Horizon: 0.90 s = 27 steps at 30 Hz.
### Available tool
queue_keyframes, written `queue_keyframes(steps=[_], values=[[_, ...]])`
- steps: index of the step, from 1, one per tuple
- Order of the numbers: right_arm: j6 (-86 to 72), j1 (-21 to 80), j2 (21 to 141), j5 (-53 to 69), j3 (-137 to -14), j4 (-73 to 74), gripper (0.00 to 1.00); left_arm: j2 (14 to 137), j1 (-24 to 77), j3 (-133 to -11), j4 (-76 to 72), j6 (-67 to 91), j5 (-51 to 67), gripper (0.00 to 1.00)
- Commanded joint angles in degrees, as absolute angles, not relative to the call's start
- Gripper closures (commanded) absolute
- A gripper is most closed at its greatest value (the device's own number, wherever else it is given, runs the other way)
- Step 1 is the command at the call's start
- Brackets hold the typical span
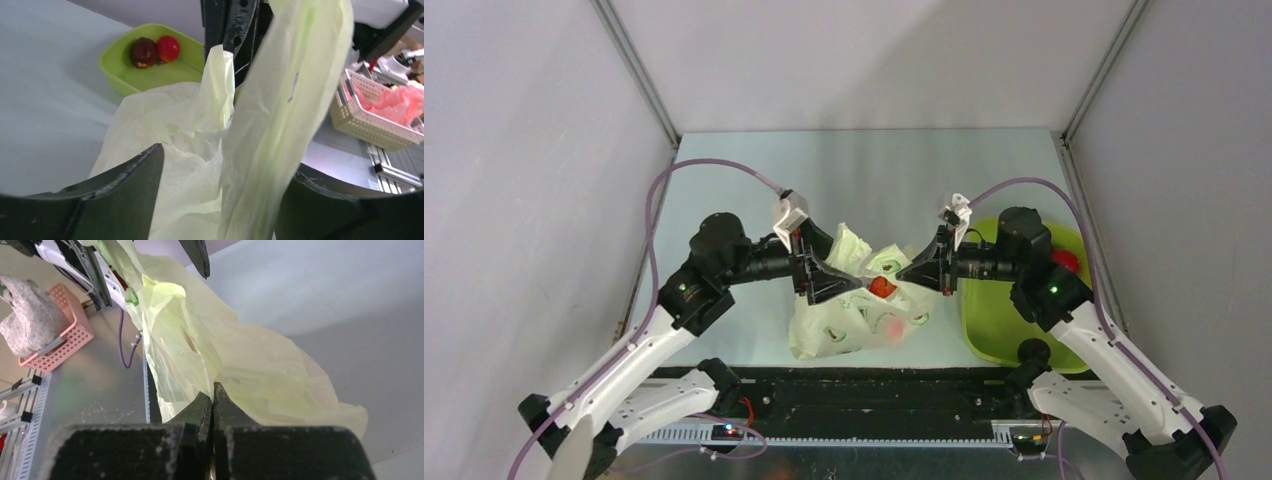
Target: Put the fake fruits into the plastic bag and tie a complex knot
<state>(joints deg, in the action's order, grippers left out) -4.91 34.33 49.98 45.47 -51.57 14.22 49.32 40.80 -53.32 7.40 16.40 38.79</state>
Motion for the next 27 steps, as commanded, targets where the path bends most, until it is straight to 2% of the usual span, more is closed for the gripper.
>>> queue_keyframes(steps=[1,5,11,19,25,27], values=[[-7.9,33.6,47.8,44.4,-51.3,8.9,1.0,44.7,39.8,-52.4,8.6,15.0,34.2,0.21],[-8.0,33.5,47.5,44.6,-51.3,9.2,1.0,42.1,39.0,-51.1,6.3,16.7,34.0,0.2],[-8.4,33.5,47.2,44.5,-51.2,9.2,1.0,42.0,38.8,-51.9,6.8,16.6,38.0,0.28],[-8.6,33.2,46.8,44.8,-51.3,9.3,1.0,38.6,37.1,-51.0,10.2,14.8,39.3,0.13],[-8.7,33.2,46.7,45.1,-51.3,9.5,1.0,37.1,34.7,-50.2,10.1,15.4,43.3,0.11],[-8.7,33.2,46.7,45.1,-51.3,9.5,1.0,37.3,34.5,-50.0,10.0,15.7,44.3,0.14]])
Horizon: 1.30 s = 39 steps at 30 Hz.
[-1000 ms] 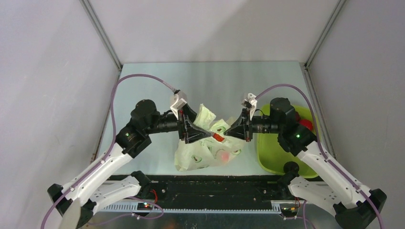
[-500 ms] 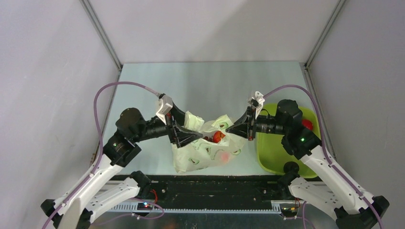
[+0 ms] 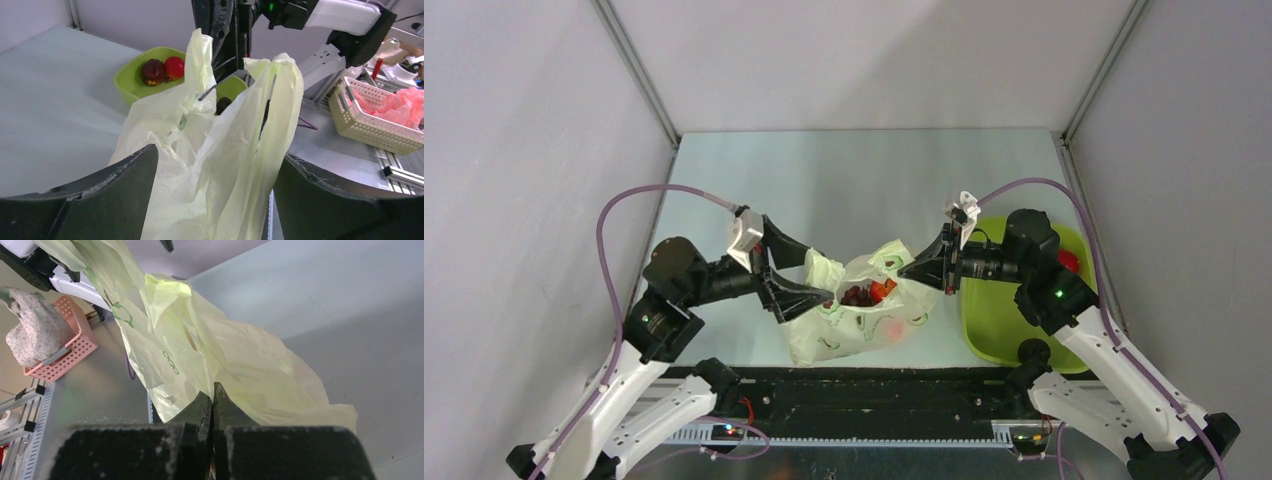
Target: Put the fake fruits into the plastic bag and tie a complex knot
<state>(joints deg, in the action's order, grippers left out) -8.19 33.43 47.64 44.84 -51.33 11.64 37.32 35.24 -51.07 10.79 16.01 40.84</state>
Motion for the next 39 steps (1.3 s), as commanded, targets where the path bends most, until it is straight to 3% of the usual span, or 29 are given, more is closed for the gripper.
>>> queue_keyframes(steps=[1,4,7,11,21,39], values=[[-8.6,33.2,46.7,45.0,-51.3,9.4,1.0,37.5,34.5,-50.0,10.0,15.9,45.4,0.21],[-8.9,33.2,46.5,44.8,-51.3,9.2,1.0,37.7,34.5,-49.4,9.6,16.3,47.0,0.42],[-9.4,33.4,46.0,44.1,-51.3,8.7,1.0,37.8,34.5,-48.5,8.6,16.7,47.1,0.72],[-10.9,35.7,44.5,40.5,-51.2,7.5,1.0,40.9,34.5,-50.4,12.4,15.7,46.2,0.98],[-12.0,42.6,44.5,35.3,-51.3,5.1,1.0,54.1,36.1,-60.7,31.5,3.7,37.1,1.0],[-8.8,51.2,51.5,23.7,-56.1,11.2,1.0,59.0,47.0,-70.6,44.2,-2.5,21.8,1.0]])
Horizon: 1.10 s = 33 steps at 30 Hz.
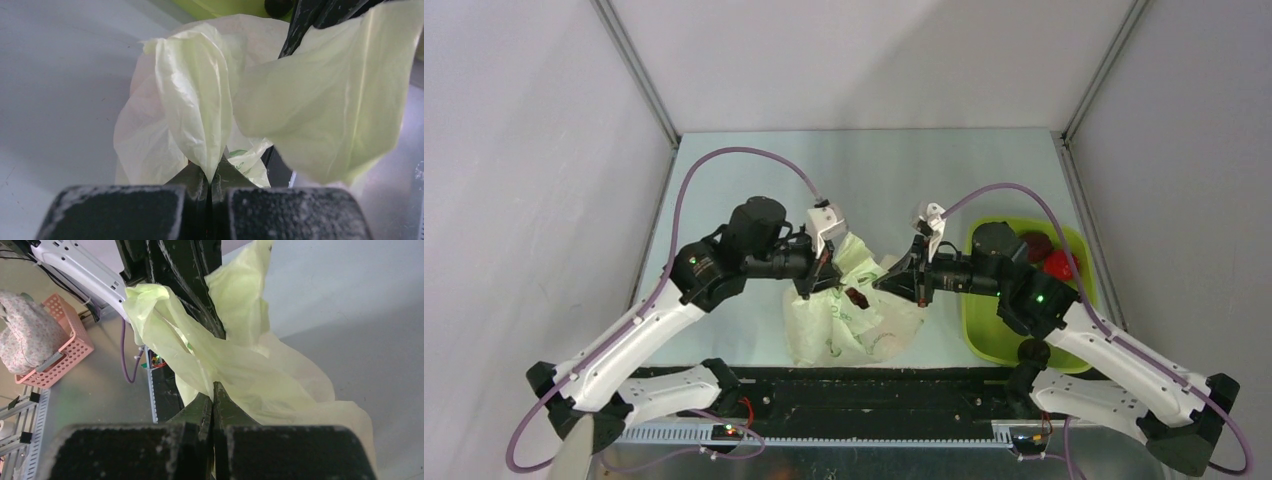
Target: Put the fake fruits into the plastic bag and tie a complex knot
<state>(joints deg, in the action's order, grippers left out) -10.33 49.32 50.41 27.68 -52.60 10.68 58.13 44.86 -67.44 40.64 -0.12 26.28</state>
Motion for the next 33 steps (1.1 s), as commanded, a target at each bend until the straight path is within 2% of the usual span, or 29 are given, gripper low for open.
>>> queue_keyframes(steps=[1,8,12,15,18,24,33], values=[[-8.9,51.6,52.1,22.7,-56.3,11.4,1.0,59.4,47.4,-71.3,45.0,-2.8,20.9,1.0],[-10.8,52.1,55.0,19.3,-58.2,12.4,1.0,59.7,50.5,-72.7,47.6,-4.5,18.3,0.97],[-11.7,52.2,56.4,17.9,-59.1,13.6,1.0,58.8,51.3,-72.6,47.6,-4.9,18.7,0.82],[-12.0,52.2,57.5,17.8,-59.9,13.9,1.0,58.6,51.9,-73.4,48.7,-5.2,19.5,0.63],[-12.4,52.3,58.5,18.1,-60.3,13.6,1.0,58.8,52.4,-74.1,49.5,-5.6,19.6,0.51],[-11.0,53.5,59.7,18.8,-60.8,13.5,1.0,58.6,52.7,-74.7,49.1,-5.6,19.7,0.34],[-7.6,56.9,60.1,19.4,-61.7,14.2,1.0,61.0,52.9,-76.2,49.2,-5.9,20.4,0.31]])
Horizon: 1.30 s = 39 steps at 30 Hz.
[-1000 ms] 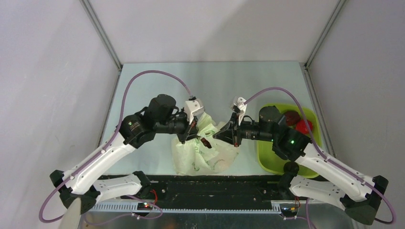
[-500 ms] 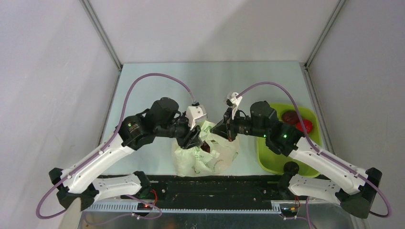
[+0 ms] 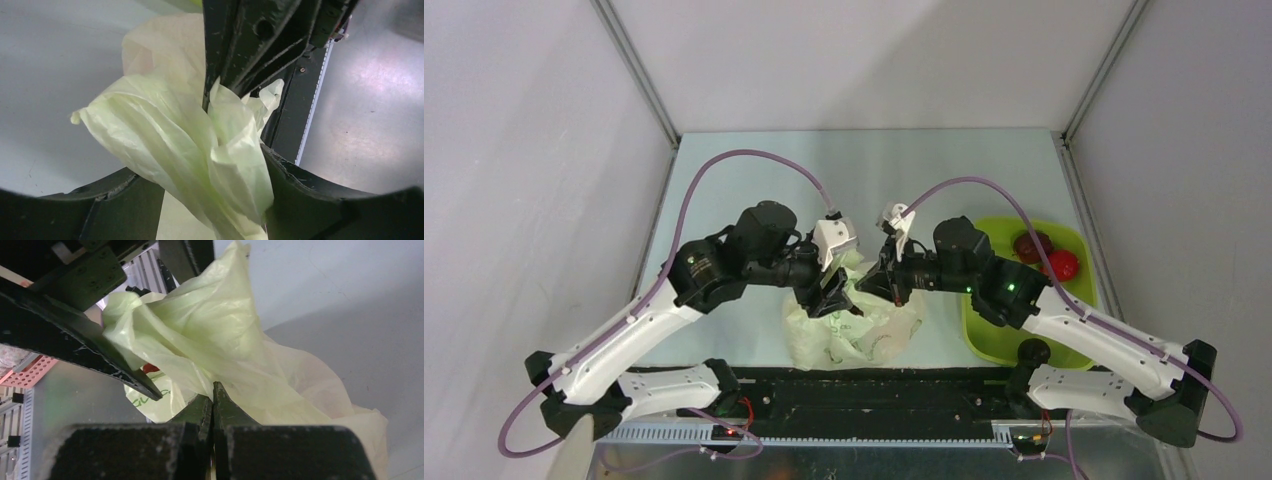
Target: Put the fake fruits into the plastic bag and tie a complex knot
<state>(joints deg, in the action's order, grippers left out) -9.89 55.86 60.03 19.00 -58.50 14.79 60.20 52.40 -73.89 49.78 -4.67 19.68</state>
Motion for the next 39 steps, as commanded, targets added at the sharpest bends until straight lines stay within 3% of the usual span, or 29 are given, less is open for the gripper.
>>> queue_keyframes(steps=[1,6,12,14,16,17,18,20,24,32,39], values=[[-7.2,57.1,60.1,19.5,-61.8,14.3,1.0,61.0,53.0,-76.1,49.0,-5.9,20.6,0.31],[-6.6,57.7,59.9,20.2,-61.8,14.1,1.0,61.0,53.1,-75.8,48.1,-5.6,21.4,0.37],[-5.5,57.8,59.0,20.2,-61.8,15.4,1.0,58.9,53.1,-72.3,45.4,-5.7,20.2,0.78],[-5.3,57.8,57.9,20.4,-61.7,16.2,0.95,57.9,53.0,-70.9,44.1,-5.7,20.4,0.87],[-4.9,57.4,56.0,21.4,-61.7,16.8,0.85,56.7,53.1,-69.9,42.9,-5.8,20.7,0.94],[-4.7,57.0,55.5,22.6,-61.6,17.1,0.75,56.4,53.1,-69.6,42.6,-5.9,20.7,0.96],[-4.6,56.4,54.5,23.2,-61.6,17.5,0.7,55.8,53.1,-69.1,41.9,-5.9,20.8,0.97],[-4.8,55.1,53.0,25.6,-61.7,18.0,0.5,54.7,53.0,-68.5,40.6,-6.0,21.4,0.98],[-7.1,52.4,50.6,27.6,-61.7,16.1,0.31,53.0,53.0,-68.0,38.5,-5.5,23.0,1.0],[-14.0,50.4,52.3,31.7,-61.7,2.9,0.2,53.4,53.0,-69.2,37.2,-5.2,27.8,0.98],[-18.7,48.3,57.3,35.8,-62.8,-3.5,0.2,53.4,53.1,-69.1,37.2,-5.4,30.1,0.97]])
